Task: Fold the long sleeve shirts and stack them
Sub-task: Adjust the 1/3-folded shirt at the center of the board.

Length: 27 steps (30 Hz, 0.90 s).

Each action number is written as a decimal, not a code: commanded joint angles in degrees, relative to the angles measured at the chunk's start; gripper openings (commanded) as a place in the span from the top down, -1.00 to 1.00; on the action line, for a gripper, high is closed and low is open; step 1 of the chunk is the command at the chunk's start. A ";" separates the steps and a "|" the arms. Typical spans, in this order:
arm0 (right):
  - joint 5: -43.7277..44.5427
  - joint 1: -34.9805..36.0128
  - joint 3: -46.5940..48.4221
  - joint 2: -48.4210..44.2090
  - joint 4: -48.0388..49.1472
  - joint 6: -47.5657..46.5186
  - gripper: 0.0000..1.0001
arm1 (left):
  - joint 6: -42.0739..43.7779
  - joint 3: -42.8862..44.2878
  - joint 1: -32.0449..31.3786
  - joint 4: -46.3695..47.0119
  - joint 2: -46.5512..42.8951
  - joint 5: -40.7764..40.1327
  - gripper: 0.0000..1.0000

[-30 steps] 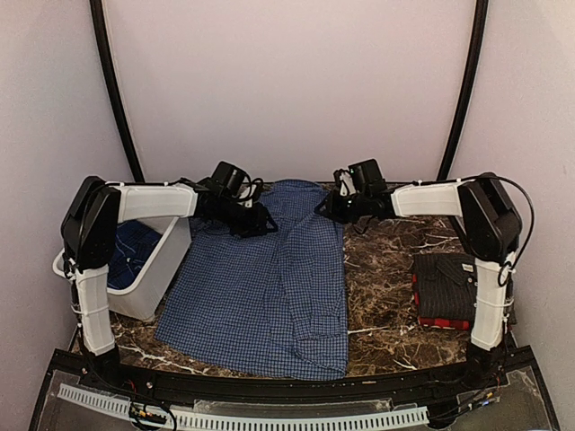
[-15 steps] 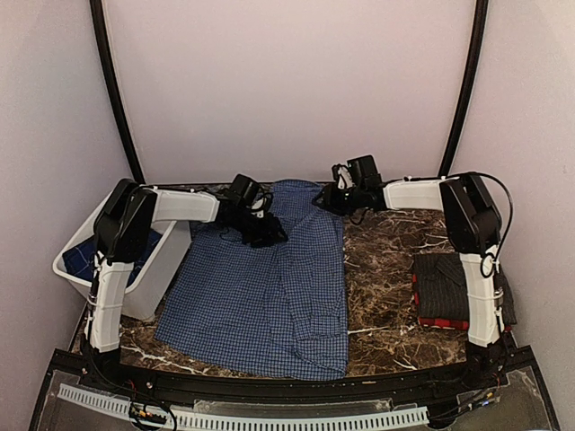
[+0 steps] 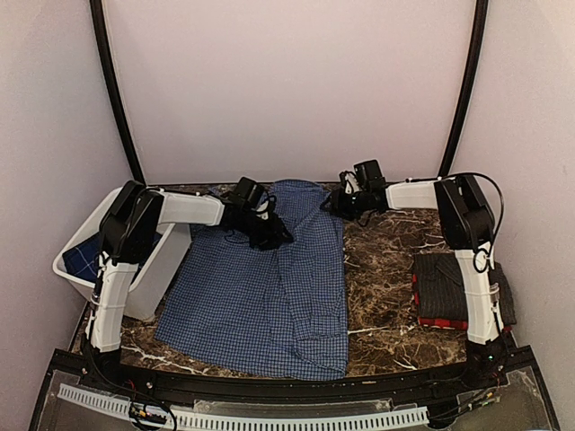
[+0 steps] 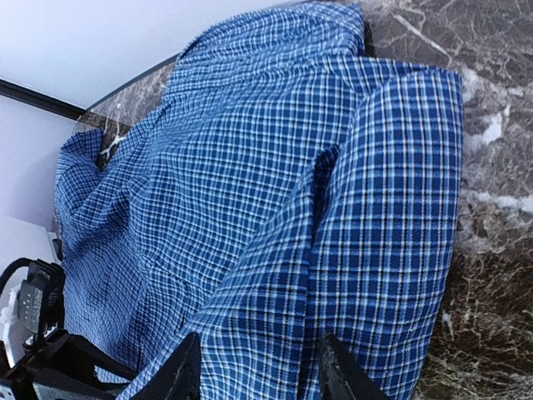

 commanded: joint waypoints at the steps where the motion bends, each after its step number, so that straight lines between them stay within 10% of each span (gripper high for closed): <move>1: -1.01 0.07 2.93 1.86 -1.45 -1.60 0.10 | -2.49 1.59 -0.57 1.05 -0.04 1.44 0.37; 10: -1.54 -0.32 5.15 3.85 -2.68 -2.18 0.10 | -3.33 0.27 -0.91 1.99 -3.73 -1.09 0.94; 27: -8.68 -1.21 5.20 5.71 1.90 1.21 0.29 | -7.38 -12.02 -2.16 12.59 -11.21 -5.92 1.00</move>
